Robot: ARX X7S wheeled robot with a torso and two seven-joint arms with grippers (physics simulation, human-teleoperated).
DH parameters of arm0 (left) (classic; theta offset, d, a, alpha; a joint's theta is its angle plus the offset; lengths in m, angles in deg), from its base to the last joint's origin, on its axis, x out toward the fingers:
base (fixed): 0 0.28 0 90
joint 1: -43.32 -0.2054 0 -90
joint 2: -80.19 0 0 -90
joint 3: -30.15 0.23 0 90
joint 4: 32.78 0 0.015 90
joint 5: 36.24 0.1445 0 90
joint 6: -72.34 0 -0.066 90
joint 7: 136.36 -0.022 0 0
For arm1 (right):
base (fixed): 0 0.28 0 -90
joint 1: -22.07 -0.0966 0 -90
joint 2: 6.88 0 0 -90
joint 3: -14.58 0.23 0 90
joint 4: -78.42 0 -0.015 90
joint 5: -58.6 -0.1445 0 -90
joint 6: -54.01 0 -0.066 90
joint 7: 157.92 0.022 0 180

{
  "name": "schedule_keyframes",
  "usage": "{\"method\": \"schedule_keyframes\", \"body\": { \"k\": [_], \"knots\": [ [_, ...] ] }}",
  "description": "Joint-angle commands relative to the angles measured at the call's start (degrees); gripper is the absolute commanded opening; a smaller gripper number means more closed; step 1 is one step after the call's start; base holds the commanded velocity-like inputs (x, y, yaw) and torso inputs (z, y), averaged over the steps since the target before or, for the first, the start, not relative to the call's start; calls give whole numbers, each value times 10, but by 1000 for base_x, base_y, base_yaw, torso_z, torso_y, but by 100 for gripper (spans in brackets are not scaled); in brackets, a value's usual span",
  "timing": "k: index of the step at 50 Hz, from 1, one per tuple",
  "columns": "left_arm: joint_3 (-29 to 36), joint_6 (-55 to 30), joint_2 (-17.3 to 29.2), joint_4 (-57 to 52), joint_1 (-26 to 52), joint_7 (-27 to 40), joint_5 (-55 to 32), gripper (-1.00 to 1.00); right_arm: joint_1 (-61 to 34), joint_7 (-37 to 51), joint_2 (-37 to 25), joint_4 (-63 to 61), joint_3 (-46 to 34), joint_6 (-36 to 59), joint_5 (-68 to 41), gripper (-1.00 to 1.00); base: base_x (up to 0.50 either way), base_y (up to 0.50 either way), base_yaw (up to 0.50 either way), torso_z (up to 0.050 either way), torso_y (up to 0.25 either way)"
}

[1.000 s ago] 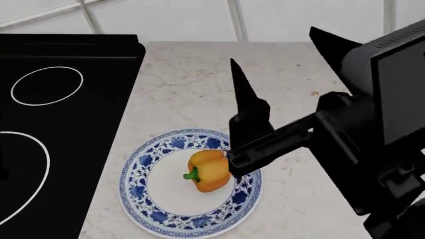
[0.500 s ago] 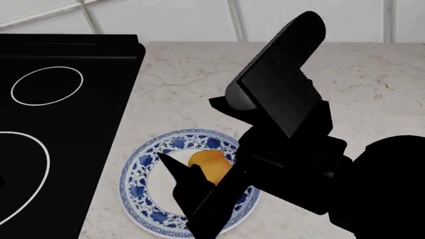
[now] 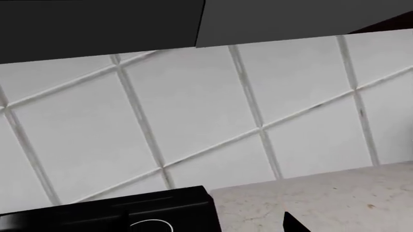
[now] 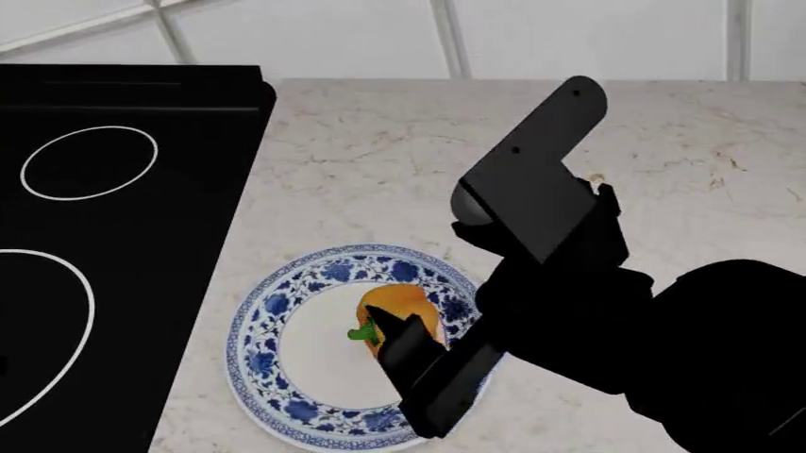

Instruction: Pick the bell pepper from the plate and place it in the pan.

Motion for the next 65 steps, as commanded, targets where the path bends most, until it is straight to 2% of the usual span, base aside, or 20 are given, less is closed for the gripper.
{"method": "schedule_keyframes", "body": {
  "k": [1, 14, 42, 52, 65],
  "knots": [
    [-3, 4, 4, -2, -6, 13, -19, 100, 8, -4, -12, 35, -34, -32, 43, 100, 0, 0, 0, 0, 0],
    [0, 8, 7, -3, -3, 26, -33, 100, -7, -18, 26, 116, -71, -84, 89, 100, 0, 0, 0, 0, 0],
    [3, 18, 8, -7, -9, 33, -36, 100, 16, -19, 62, 147, -104, -113, 102, 100, 0, 0, 0, 0, 0],
    [7, 20, 9, -9, -8, 44, -47, 100, 33, -13, 57, 139, -108, -108, 98, 100, 0, 0, 0, 0, 0],
    [2, 26, 15, -9, -15, 44, -53, 100, 25, -16, 71, 202, -123, -138, 128, 100, 0, 0, 0, 0, 0]
  ]
}}
